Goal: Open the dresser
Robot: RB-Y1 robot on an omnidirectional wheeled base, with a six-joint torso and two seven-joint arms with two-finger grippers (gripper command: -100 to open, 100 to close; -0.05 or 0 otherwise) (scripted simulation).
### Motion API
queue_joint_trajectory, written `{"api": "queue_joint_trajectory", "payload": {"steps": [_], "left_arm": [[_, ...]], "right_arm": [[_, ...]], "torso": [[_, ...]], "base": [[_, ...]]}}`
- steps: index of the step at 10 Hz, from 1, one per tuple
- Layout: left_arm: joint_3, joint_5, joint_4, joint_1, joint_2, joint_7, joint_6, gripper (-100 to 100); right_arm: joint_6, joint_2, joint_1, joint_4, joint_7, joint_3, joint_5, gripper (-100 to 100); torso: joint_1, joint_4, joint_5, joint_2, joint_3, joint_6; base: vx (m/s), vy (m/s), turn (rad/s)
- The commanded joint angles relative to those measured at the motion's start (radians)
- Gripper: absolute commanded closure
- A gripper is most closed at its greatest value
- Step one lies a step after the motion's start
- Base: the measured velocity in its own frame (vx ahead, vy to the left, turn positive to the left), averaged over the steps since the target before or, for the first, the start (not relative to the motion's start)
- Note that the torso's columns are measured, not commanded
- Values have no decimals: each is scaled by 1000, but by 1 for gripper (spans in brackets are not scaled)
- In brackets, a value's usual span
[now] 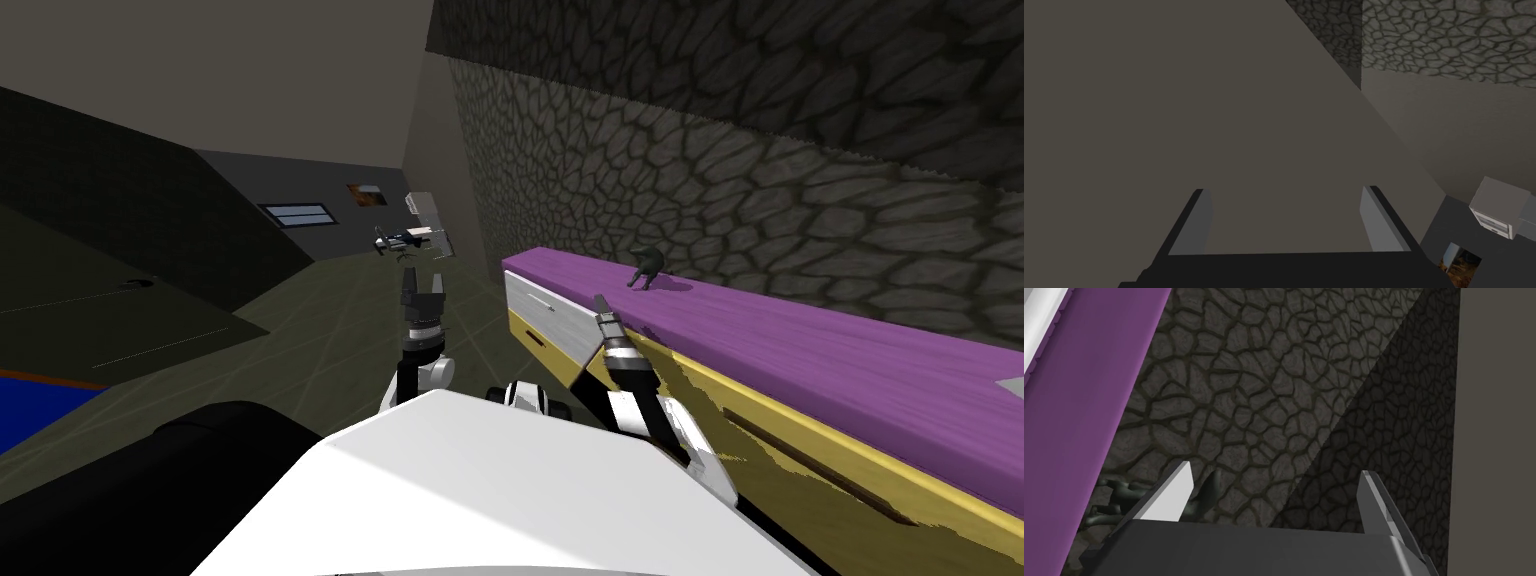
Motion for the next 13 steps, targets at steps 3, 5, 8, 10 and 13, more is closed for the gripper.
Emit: {"api": "queue_joint_trajectory", "payload": {"steps": [3,5,8,10,13], "left_arm": [[0,0,0,0,0,0,0,0],[0,0,0,0,0,0,0,0],[0,0,0,0,0,0,0,0],[0,0,0,0,0,0,0,0],[0,0,0,0,0,0,0,0]], "right_arm": [[95,-19,-46,69,30,22,76,-100],[160,-31,-92,138,63,46,149,-100],[225,-36,-115,187,80,58,192,-100],[270,-42,-140,229,97,71,232,-100],[350,-54,-191,320,133,96,315,-100]], "torso": [[2,0,0,-1,-1,0],[1,0,0,-1,0,0],[1,0,0,0,0,0],[1,0,0,0,0,0],[0,0,0,-1,-1,0]], "base": [[13,61,33],[21,83,58],[15,80,38],[5,75,37],[22,71,40]]}}
